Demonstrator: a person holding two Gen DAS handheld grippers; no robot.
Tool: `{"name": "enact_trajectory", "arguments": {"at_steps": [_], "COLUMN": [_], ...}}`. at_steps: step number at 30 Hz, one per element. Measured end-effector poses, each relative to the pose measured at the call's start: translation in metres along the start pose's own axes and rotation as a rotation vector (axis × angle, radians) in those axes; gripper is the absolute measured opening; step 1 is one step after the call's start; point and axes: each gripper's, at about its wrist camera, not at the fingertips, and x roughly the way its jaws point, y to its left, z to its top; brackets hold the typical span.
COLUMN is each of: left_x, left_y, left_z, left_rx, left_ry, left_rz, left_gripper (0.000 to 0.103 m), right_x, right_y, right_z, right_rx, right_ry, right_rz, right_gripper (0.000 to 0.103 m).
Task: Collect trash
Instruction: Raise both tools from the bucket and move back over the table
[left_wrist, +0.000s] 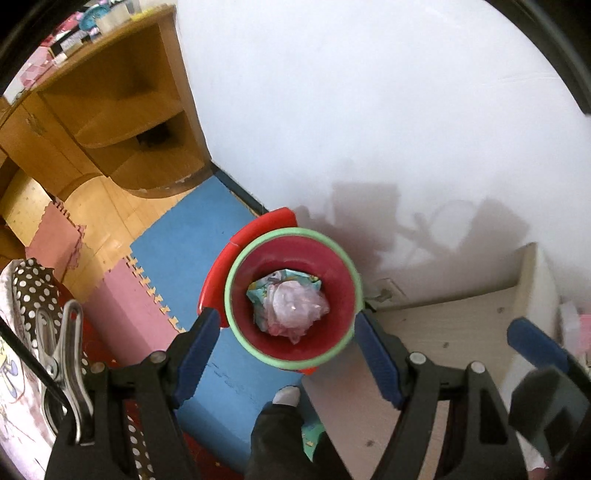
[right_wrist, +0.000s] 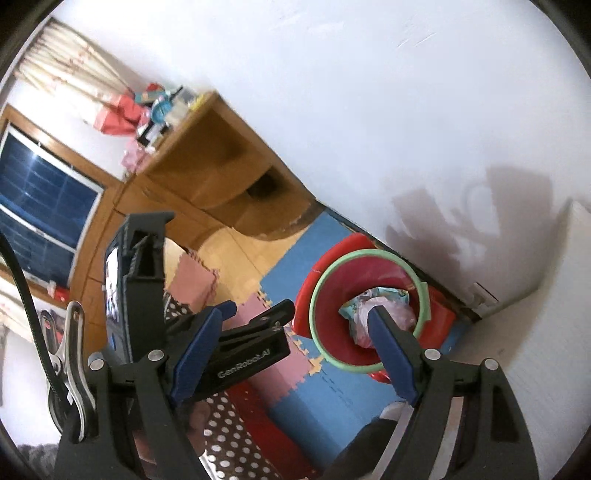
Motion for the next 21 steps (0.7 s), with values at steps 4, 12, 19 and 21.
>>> {"name": "enact_trajectory", "arguments": {"at_steps": [4,12,19,21], "left_x": [-0.031,-0.079,-0.111,-0.118], "left_y": [-0.020,-0.078,-0.123,-0.136], "left_z": [-0.017,-0.060,-0.088,-0.095], "left_rx": [-0.045,-0.013,0.017,0.032], "left_ry": [-0.019,-0.054,-0.084,-0.095], "left_rz": [0.031,0.019,-0.020,-0.033], "left_gripper": [0.079,0.079,0.079,0.079], "right_x": [-0.036,-0.096,-0.143,-0.150], "right_y": [-0.007,-0.033,-0.057,-0.061], "right_z": [-0.014,-0.029,-0.049,-0.056], "right_rx": [0.011,-0.002,0.033,0.039], "right_ry": [-0.031,-0.072,-0.113,-0.117], "right_rz": [0.005,-0.011,-0.006,-0.013], "right_gripper": [0.083,0.083,0.083,0.083]}}
